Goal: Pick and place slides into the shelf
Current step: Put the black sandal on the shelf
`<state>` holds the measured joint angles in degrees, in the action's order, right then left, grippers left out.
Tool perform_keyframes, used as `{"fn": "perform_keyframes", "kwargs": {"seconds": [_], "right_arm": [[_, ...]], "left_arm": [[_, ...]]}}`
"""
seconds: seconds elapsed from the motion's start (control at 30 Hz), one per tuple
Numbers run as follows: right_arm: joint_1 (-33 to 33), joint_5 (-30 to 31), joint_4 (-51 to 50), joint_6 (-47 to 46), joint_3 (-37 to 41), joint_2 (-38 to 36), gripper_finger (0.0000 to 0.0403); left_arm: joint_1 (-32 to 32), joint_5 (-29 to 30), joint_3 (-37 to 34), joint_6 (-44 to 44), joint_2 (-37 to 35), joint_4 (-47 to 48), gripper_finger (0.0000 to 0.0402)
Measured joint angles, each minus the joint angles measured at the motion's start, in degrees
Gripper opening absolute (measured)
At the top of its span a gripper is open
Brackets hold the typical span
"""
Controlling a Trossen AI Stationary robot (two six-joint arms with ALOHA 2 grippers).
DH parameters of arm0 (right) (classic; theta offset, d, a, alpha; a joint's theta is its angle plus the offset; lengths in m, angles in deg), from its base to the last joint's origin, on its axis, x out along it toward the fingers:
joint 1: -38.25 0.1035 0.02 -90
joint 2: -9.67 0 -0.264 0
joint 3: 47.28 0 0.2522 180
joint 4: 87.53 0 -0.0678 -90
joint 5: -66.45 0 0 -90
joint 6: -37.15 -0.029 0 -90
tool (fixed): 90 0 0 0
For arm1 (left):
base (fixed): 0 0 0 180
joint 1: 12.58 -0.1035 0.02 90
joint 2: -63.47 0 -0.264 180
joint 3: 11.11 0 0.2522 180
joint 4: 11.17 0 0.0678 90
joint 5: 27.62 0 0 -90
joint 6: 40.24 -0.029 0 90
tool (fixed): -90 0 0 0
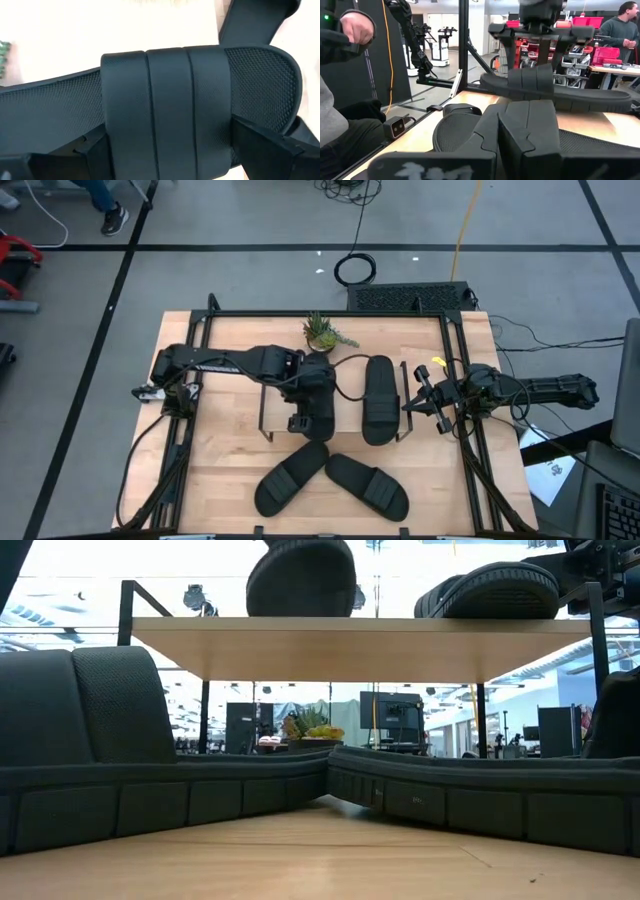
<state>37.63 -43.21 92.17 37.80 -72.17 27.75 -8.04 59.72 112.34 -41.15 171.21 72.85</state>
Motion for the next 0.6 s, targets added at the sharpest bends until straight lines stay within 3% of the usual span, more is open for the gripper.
{"fn": "perform_keyframes", "kwargs": {"seconds": [0.4, 0.6], "right_arm": [[0.0, 0.0, 0.0, -0.1, 0.0, 0.0, 0.0], [0.0, 0.0, 0.0, -0.7, 0.0, 0.0, 0.0]], "left_arm": [[0.4, 2.0, -6.7, 2.2, -0.1, -4.3, 0.0338], [1.0, 1.9, -7.0, 2.8, -0.2, -4.6, 0.0384]]}}
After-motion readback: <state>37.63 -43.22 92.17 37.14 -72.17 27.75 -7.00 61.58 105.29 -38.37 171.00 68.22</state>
